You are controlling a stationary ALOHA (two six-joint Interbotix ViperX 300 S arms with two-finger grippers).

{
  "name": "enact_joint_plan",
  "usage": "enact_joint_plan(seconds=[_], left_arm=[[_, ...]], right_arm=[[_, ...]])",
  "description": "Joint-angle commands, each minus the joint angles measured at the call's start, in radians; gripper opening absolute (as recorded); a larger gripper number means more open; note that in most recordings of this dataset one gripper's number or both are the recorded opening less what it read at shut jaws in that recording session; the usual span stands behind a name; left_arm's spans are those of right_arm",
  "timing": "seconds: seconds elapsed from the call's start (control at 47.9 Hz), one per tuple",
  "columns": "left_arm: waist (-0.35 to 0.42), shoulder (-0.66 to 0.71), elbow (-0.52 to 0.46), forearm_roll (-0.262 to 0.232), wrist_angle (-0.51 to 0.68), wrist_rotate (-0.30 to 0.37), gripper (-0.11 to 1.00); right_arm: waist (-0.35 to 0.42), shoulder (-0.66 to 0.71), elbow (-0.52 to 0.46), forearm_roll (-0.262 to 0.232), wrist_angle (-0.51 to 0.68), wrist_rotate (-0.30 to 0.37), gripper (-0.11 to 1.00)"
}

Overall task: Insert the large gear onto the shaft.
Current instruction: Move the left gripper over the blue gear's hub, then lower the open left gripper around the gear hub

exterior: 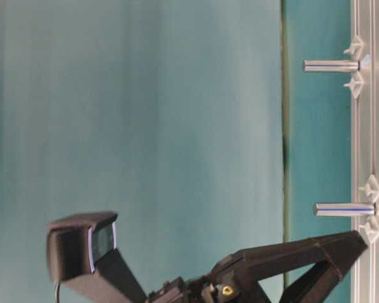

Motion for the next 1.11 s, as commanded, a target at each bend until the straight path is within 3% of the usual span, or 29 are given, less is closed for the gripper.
enact_joint_plan(seconds=[0.0, 0.668, 1.085], left_arm=[[-0.005, 0.009, -0.046, 0.002, 0.052, 0.003, 0.02], [-0.005, 0.107, -0.138, 0.006, 0.192, 0.011, 0.02], [-0.005, 0.133, -0.156, 0.006, 0.206, 0.018, 0.03]], right_arm=[[-0.002, 0.003, -0.011, -0.002, -0.006, 0.009, 0.08], [-0.005, -0.032, 0.012, -0.002, -0.006, 0.011, 0.08], [-0.008, -0.034, 0.015, -0.002, -0.012, 0.011, 0.08]])
